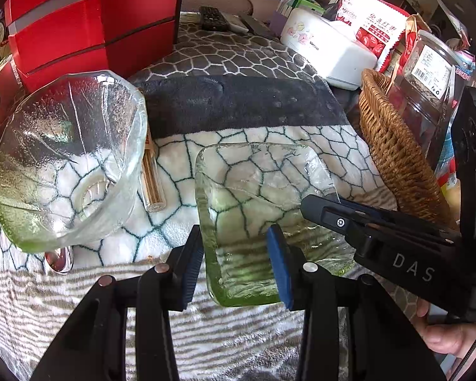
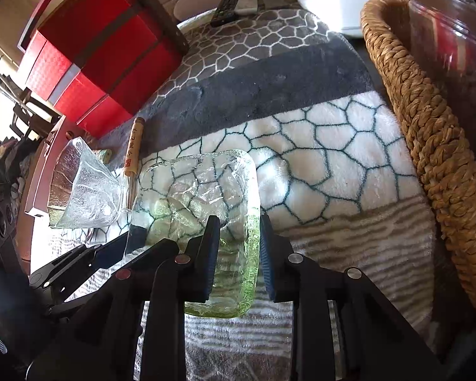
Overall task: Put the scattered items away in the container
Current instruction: 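Close the right tool on the square green glass dish edge and lift, then carry the square glass dish with the right tool over the cardboard box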
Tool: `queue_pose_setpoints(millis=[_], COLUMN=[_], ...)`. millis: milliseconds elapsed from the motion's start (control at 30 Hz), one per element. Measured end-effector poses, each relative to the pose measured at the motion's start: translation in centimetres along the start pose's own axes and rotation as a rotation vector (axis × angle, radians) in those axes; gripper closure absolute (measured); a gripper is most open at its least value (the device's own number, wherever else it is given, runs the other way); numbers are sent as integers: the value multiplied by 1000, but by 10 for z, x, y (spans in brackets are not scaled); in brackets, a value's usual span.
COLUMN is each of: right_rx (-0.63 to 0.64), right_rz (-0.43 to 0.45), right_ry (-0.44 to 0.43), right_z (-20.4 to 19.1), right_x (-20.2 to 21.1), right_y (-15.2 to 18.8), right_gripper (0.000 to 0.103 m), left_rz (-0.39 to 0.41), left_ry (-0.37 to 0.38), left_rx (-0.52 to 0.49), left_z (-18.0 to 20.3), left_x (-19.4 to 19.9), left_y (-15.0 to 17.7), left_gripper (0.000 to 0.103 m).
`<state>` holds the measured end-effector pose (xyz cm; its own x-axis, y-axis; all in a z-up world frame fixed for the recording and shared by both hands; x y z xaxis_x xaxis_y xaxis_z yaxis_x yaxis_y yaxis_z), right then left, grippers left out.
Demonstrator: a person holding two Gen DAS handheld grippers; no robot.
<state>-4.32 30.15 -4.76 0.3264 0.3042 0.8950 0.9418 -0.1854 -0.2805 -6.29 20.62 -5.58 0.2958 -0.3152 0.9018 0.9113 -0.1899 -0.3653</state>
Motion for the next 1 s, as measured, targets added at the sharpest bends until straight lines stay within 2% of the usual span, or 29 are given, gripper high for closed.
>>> queue_pose_setpoints(millis=[100,233,400,533,667,800,1000], right_rx=[25,71,90,122,180,269,367], right_rz=[16,61,148,227,233,221,160], right_ry=[45,63,18,-28,-99,-149,-241], right_z=[-3,-11,-34,-76,-141,-223,-349], right_x=[8,40,87,114,118,107,57], right_y=[0,4,17,11,1,-17,-39], right_gripper=[86,92,93,93,93,93,93], left_rz=[-6,0,42,100,163,217,257], left_ry=[19,88,128,138,111,72,15], left_rx=[11,32,3,13,60,134,260], left_z=[0,3,7,-9,-53,-117,-236], left_x=[1,19,66,115,164,207,252], left_y=[1,5,9,6,0,-3,-6], left_gripper=[63,66,72,72,72,72,72])
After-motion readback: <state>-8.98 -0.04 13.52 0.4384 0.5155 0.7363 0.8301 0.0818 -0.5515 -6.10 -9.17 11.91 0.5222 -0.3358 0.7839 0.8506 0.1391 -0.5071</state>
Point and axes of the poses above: each gripper's, at about its wrist camera, not at the fingertips, and x roughly against the way its jaws point, z to its right, y to its underside, the point moved 8 cm from there along -x, roughly the way its jaws point, and after that the axes turned 7 degrees about -z, right-handed, at the moved point
